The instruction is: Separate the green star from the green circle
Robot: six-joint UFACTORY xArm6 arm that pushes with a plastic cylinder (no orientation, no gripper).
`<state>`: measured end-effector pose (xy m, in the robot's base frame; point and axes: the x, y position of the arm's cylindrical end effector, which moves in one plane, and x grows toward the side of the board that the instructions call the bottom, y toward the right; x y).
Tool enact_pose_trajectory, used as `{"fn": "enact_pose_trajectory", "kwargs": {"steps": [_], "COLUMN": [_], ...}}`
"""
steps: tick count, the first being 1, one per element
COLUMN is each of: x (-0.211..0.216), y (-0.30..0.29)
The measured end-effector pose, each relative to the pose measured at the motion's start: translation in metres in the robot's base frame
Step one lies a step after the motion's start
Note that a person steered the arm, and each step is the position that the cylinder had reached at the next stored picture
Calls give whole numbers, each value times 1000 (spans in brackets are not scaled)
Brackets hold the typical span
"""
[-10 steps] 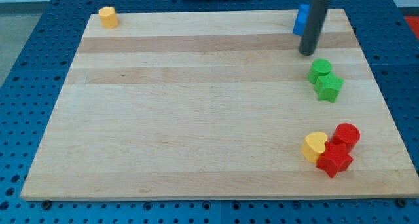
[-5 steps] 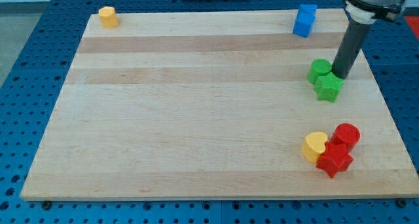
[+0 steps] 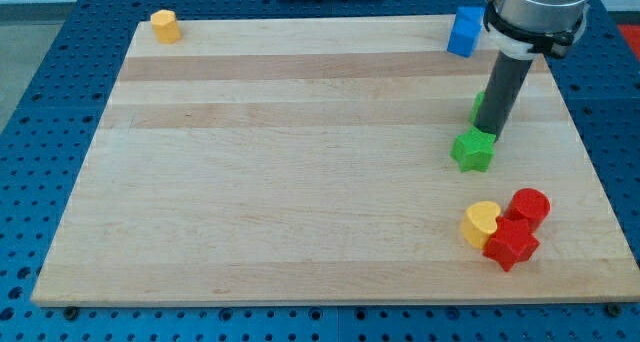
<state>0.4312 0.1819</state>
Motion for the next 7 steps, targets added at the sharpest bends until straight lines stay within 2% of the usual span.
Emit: {"fn": "enact_pose_trajectory", "kwargs": {"steps": [2,3,4,5,7], "x": [37,37,9,8,43], "y": [0,-3,-29,-33,-45]}}
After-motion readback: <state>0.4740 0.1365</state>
